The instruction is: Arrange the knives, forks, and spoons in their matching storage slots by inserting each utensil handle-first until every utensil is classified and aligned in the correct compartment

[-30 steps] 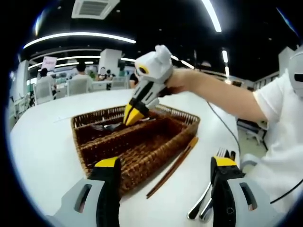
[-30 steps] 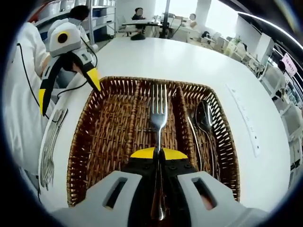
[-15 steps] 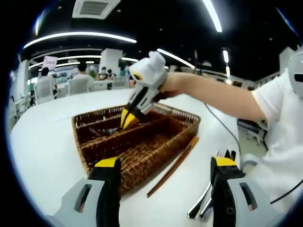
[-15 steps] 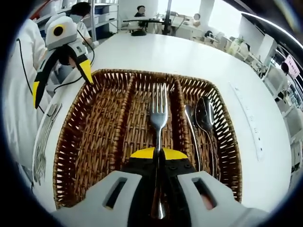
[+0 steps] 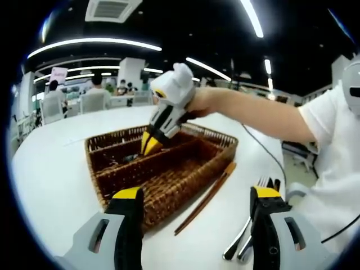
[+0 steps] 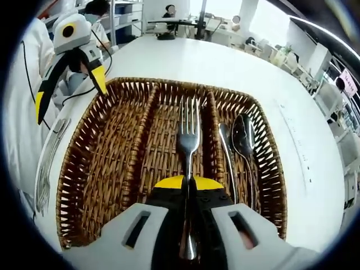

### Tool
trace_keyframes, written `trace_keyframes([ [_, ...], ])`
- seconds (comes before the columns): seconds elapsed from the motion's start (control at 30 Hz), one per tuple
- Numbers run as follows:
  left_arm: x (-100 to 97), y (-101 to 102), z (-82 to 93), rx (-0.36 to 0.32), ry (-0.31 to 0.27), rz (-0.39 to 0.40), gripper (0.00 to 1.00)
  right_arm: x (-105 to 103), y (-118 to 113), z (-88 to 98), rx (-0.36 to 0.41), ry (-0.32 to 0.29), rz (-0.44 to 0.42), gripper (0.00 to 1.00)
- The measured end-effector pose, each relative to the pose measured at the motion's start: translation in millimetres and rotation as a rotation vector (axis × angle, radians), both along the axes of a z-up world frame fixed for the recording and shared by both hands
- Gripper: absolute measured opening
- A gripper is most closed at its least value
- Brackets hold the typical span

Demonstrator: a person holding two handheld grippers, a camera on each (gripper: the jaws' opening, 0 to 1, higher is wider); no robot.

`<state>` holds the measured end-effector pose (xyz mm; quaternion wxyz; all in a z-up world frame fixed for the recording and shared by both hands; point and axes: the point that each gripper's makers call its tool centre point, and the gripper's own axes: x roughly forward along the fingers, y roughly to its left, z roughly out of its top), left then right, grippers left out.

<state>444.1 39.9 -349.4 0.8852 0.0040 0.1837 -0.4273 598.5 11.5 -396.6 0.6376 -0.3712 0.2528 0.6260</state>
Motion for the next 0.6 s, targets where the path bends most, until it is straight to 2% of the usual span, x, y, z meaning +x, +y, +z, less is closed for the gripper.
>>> trace_keyframes([
  [0.6,-1.7,1.3,0.0,0.0,-0.001,0.002,0.77,3.7,1.5,-1.9,-0.008,0.005,-0.032,0.03],
])
